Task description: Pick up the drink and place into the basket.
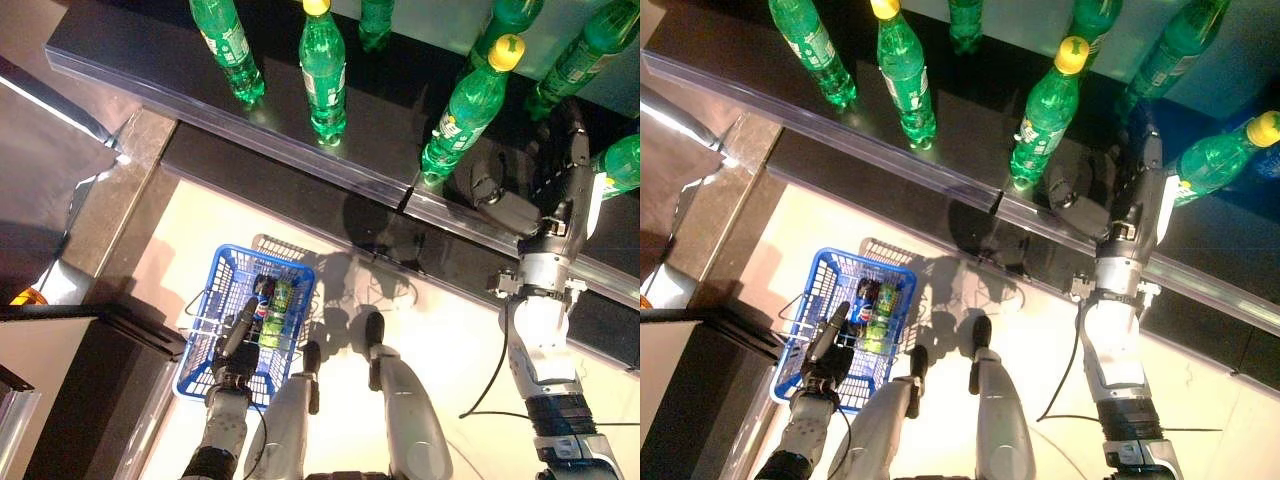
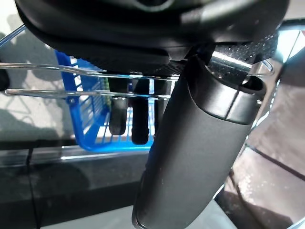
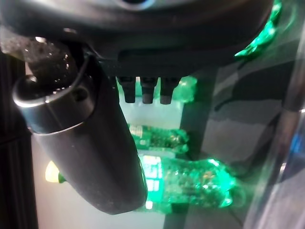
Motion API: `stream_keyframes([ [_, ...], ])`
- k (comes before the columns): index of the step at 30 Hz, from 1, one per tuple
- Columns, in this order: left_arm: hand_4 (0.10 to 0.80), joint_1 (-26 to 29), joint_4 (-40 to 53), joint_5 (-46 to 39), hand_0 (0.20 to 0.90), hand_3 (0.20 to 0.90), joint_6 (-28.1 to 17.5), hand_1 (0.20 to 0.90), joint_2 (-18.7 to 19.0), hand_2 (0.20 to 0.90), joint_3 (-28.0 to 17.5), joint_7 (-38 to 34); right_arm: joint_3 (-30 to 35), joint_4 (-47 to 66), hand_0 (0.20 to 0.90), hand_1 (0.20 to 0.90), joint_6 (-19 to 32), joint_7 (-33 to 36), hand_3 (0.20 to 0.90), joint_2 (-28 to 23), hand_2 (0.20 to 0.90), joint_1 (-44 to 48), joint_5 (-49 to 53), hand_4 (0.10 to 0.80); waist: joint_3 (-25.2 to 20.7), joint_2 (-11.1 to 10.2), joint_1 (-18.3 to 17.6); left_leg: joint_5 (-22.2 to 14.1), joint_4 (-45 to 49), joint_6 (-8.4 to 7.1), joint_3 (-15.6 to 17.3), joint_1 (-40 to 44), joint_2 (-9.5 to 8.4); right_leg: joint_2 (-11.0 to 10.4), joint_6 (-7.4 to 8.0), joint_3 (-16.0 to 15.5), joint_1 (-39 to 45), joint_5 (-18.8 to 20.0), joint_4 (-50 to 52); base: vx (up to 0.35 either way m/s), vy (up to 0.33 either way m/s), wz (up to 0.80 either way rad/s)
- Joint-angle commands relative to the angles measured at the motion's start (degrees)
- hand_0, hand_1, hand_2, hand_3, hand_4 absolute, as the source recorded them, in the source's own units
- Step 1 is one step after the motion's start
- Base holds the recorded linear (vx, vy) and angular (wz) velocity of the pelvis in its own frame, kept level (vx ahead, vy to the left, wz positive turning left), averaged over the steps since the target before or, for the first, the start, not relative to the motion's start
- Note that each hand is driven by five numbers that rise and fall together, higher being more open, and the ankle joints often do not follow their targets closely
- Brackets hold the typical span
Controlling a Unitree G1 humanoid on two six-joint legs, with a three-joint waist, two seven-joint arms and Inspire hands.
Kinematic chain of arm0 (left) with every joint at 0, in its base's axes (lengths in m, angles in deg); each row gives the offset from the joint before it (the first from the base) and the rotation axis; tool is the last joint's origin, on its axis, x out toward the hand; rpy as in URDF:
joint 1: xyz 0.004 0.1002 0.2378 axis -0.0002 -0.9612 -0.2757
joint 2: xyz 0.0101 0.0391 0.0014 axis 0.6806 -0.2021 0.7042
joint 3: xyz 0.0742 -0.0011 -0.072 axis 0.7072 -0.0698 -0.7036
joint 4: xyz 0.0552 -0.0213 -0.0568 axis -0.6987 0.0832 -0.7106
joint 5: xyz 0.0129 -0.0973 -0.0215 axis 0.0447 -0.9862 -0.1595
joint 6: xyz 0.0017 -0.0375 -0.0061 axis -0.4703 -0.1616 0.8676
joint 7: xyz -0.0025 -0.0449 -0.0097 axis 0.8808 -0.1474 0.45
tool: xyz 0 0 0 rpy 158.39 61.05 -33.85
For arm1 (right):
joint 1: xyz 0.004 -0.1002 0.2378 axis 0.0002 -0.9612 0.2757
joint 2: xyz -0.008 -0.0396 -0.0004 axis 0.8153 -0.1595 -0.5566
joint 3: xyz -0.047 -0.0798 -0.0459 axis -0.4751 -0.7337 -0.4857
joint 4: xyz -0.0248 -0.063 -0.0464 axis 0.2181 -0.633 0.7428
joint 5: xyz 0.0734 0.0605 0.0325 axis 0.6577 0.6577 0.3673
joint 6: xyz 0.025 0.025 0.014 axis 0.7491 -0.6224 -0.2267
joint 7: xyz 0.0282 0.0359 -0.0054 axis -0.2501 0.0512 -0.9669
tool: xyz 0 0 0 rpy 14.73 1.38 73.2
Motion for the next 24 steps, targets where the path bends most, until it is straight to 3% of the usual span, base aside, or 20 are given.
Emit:
stream_keyframes([
  [1, 0.100, -1.7, 13.2, 1.1, 0.300, 0.200, -7.9, 0.300, 7.1, 0.300, -3.3, 5.0, 1.0, 5.7, 0.900, 0.900, 2.6, 0.1, 0.900, -4.1, 0.900, 5.6, 1.7, 0.800, -1.9, 0.0, 1.3, 1.9, 5.0, 2.35, 0.4, -5.8, -0.82, -0.3, 3.86, 2.3, 5.6, -5.1, 0.8, 0.000, 0.000, 0.00],
  [24, 0.100, 0.2, 11.6, 1.9, 0.300, 0.200, -6.1, 0.300, 8.2, 0.300, -3.3, 4.9, 0.6, 0.0, 0.900, 0.900, -2.7, 0.5, 0.900, -7.6, 0.900, 12.2, 4.0, 0.800, -1.2, -0.2, 4.3, 2.9, 3.6, 2.02, -0.9, -5.9, -1.22, -0.8, 4.32, 0.3, 6.7, -5.0, -0.4, 0.009, -0.008, 0.06],
])
